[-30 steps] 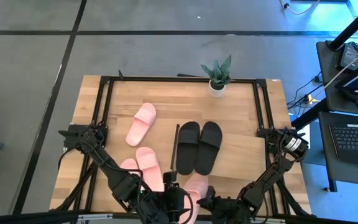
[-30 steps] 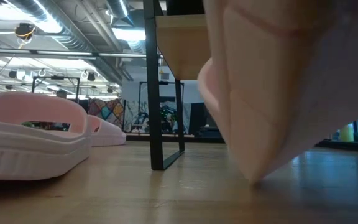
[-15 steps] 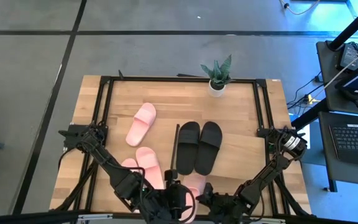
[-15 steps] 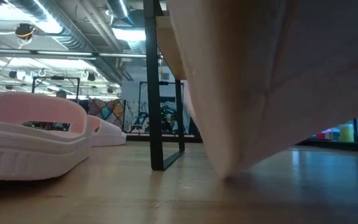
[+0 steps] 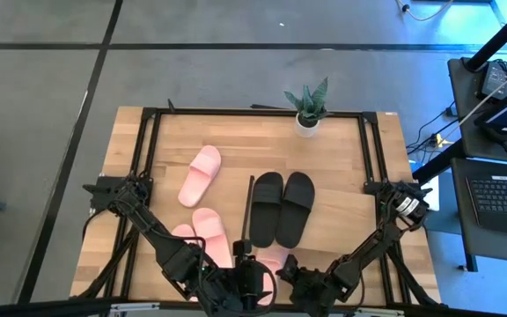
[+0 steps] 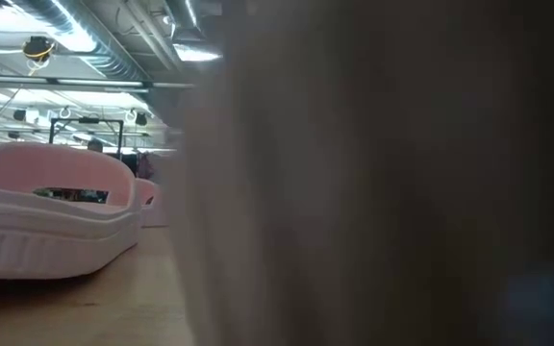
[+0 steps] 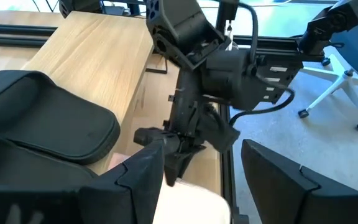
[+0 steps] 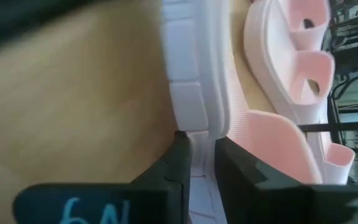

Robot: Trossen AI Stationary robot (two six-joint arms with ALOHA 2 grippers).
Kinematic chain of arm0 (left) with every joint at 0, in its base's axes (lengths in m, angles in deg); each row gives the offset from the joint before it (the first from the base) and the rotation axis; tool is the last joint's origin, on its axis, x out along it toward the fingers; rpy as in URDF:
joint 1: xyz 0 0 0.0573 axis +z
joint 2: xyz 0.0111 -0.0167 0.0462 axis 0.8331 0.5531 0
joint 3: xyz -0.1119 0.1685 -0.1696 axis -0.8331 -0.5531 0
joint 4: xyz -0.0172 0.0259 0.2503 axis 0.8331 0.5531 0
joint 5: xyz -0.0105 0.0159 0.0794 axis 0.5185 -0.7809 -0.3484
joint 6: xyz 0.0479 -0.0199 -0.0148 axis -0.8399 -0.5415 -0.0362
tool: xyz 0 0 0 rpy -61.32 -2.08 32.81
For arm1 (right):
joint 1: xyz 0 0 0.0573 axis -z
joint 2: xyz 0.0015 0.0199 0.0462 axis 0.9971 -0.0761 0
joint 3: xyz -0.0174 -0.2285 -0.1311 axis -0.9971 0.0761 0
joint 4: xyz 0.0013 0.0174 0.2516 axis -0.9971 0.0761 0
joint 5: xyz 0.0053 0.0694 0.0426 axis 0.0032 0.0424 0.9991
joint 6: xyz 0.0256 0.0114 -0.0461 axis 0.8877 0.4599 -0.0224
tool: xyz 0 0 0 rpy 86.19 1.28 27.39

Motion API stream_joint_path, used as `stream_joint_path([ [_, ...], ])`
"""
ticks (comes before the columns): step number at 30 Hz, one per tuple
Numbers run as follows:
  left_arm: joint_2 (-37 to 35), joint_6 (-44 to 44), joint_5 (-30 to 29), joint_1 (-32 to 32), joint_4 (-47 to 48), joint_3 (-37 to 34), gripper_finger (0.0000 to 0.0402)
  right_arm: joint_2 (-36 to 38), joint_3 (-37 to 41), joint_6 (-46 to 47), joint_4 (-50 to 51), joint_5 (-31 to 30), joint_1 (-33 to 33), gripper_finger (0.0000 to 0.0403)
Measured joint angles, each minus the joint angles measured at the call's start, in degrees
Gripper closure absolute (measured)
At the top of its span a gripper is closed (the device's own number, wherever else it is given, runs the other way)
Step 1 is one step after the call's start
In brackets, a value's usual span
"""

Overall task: Pick and place slides into the shelf
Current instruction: Put the top left pink slipper under the shelf

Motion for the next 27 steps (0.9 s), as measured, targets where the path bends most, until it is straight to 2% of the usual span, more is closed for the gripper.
stream_joint_path([
  [8, 0.0, 0.0, 0.0, 0.0, 0.1, 0.0, 0.0198, -0.7, 0.1, 0.8, -0.4, 1.3, 0.0, 0.0305],
  [27, 0.0, 0.0, 0.0, 0.0, 0.1, 0.0, 0.0198, -0.8, -0.5, 1.1, -2.9, -1.0, -0.9, 0.0301],
])
